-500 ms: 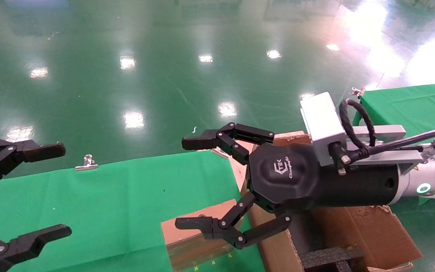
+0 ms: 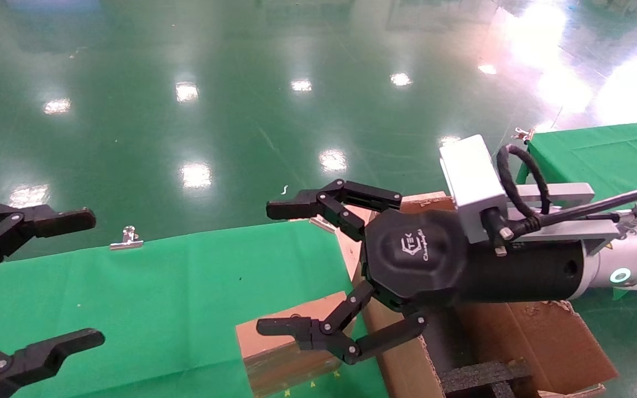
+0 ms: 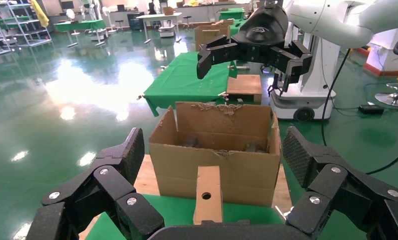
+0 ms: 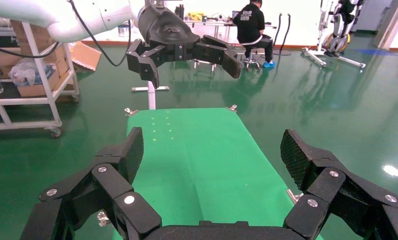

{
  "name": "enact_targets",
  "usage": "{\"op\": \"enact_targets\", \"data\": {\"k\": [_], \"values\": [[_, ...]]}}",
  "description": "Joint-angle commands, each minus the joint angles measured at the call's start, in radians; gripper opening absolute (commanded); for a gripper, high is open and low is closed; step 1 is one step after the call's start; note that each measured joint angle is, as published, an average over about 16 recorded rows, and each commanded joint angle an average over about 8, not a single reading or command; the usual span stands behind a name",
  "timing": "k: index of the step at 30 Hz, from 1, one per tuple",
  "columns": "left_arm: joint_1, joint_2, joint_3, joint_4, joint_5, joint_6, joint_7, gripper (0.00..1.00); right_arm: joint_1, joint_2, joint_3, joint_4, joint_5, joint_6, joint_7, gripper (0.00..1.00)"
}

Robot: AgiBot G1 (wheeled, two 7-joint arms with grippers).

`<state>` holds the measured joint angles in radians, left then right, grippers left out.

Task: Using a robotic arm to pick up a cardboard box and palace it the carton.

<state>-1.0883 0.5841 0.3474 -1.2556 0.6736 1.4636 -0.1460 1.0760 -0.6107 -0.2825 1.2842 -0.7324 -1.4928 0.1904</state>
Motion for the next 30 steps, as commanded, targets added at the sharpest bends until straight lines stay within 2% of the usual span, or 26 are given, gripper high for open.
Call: {"op": "enact_targets", "data": {"k": [1,6,13,17,23,30], "values": [[0.0,0.0,0.0,0.0,0.0,0.0,0.0,0.62,0.0,0.0,0.0,0.0,0.0,0.0,0.0,1.0],[0.0,0.0,0.0,0.0,0.0,0.0,0.0,0.0,0.0,0.0,0.0,0.0,0.0,0.0,0.0,1.0],[0.0,0.0,0.0,0.0,0.0,0.0,0.0,0.0,0.0,0.002,-0.003,-0.001,-0.008,-0.002,0.0,1.0],[0.0,0.0,0.0,0.0,0.0,0.0,0.0,0.0,0.015,0.003,-0.026,-0.009,-0.053,-0.013,0.002,1.0],[0.0,0.0,0.0,0.0,0.0,0.0,0.0,0.0,0.105,-0.02,-0.114,-0.039,-0.215,-0.056,0.026,1.0],[0.0,0.0,0.0,0.0,0.0,0.0,0.0,0.0,0.262,-0.1,-0.267,-0.106,-0.417,-0.088,0.039,1.0]]}}
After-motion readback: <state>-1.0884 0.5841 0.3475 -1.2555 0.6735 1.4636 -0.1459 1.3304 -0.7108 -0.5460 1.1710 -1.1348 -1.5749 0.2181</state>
